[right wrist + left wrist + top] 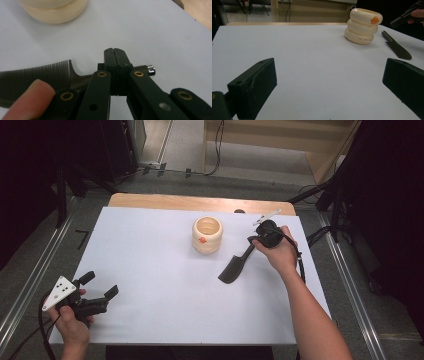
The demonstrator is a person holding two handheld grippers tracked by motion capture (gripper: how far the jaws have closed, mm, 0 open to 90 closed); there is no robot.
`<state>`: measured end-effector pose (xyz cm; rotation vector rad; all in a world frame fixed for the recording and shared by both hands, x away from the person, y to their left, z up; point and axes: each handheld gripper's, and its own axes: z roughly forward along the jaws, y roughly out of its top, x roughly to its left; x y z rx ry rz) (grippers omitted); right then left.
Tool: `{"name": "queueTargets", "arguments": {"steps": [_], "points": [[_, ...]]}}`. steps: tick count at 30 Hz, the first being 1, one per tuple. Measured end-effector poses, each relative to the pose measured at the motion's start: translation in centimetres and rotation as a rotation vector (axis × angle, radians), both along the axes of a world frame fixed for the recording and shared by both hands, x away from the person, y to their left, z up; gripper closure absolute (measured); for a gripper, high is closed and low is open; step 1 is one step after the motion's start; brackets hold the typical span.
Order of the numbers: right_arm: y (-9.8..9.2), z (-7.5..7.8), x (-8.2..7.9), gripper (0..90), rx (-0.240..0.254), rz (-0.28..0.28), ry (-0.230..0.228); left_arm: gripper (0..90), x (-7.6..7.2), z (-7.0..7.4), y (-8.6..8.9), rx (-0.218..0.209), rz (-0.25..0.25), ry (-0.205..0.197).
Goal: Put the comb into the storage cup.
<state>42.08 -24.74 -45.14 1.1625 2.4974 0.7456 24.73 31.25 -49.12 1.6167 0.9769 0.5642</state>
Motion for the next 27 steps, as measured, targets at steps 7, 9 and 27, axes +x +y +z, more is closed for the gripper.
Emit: {"name": "queueTargets", "arguments": {"steps": [7,9,27], "points": [[-0.2,-0.8,2.1,88.2,-0.041,-0.021,0.074,0.0,0.0,0.0,0.0,0.001,-0.003,0.001],[0.0,-0.9,2.6,88.2,-0.061,-0.018,0.087,0.0,0.0,0.0,0.0,0.001,-0.004,0.0],[1.0,-2.6,4.1,88.2,-0.186,-0.033,0.167,0.0,0.0,0.0,-0.1,0.002,-0.01,-0.001]]}}
